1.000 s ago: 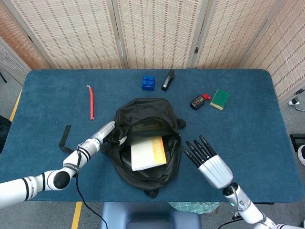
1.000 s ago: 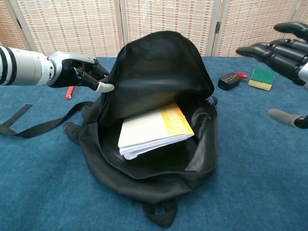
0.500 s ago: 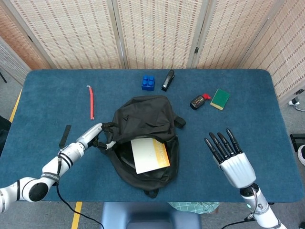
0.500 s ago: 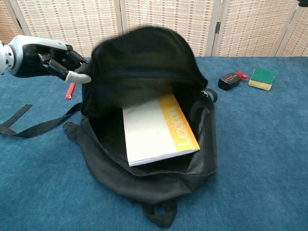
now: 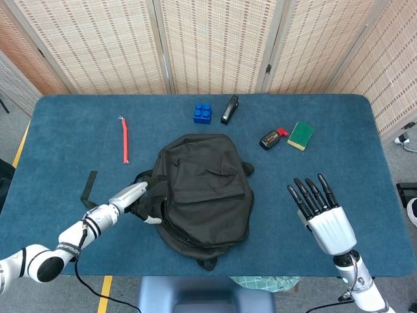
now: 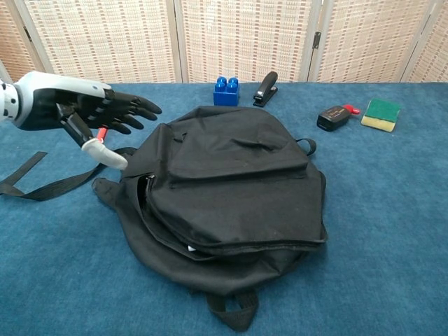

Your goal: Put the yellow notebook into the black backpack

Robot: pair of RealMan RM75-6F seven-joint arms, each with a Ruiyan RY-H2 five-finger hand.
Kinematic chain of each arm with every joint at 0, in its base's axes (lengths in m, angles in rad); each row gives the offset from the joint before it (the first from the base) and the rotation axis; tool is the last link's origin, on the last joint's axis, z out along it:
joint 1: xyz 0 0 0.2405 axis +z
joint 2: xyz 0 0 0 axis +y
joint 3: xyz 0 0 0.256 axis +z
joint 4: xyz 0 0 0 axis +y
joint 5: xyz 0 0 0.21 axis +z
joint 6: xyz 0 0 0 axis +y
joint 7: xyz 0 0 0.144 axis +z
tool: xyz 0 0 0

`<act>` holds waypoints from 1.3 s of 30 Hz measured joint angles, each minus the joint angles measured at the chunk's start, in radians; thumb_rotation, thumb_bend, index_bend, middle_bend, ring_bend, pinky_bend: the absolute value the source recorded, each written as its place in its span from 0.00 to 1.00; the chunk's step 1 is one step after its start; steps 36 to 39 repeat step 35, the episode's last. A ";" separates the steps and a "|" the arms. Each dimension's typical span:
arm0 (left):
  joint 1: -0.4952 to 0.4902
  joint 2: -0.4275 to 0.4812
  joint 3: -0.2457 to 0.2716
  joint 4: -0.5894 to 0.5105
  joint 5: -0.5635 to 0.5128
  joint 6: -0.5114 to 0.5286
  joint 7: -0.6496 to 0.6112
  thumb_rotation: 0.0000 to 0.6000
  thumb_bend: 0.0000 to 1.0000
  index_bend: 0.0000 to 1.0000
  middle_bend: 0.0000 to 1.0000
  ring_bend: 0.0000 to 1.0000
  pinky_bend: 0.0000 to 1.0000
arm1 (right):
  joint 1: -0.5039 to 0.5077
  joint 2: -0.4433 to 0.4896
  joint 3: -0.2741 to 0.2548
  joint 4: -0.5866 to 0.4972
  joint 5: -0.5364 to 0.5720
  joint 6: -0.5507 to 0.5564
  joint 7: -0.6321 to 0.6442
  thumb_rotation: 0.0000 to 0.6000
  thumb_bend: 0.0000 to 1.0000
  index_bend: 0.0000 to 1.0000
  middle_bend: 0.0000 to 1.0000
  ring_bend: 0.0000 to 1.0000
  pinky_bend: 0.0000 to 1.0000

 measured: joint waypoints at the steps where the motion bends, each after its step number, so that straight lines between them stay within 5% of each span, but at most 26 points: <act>1: 0.004 0.003 0.002 0.000 -0.003 0.013 0.003 1.00 0.20 0.00 0.03 0.01 0.00 | -0.003 0.004 0.003 0.000 0.007 -0.002 0.006 1.00 0.30 0.07 0.18 0.19 0.05; 7: 0.047 0.005 0.029 0.017 -0.039 0.162 0.061 1.00 0.29 0.06 0.07 0.06 0.00 | -0.015 0.056 0.010 -0.036 0.065 -0.053 0.063 1.00 0.29 0.07 0.20 0.23 0.16; 24: 0.326 -0.039 0.131 0.155 0.040 0.717 0.224 1.00 0.34 0.15 0.10 0.09 0.00 | -0.060 0.272 0.000 -0.172 0.264 -0.245 0.419 1.00 0.34 0.04 0.11 0.17 0.12; 35: 0.522 -0.043 0.208 0.167 0.144 0.943 0.247 1.00 0.34 0.15 0.10 0.09 0.00 | -0.168 0.321 -0.022 -0.251 0.302 -0.192 0.417 1.00 0.34 0.04 0.09 0.16 0.10; 39: 0.522 -0.043 0.208 0.167 0.144 0.943 0.247 1.00 0.34 0.15 0.10 0.09 0.00 | -0.168 0.321 -0.022 -0.251 0.302 -0.192 0.417 1.00 0.34 0.04 0.09 0.16 0.10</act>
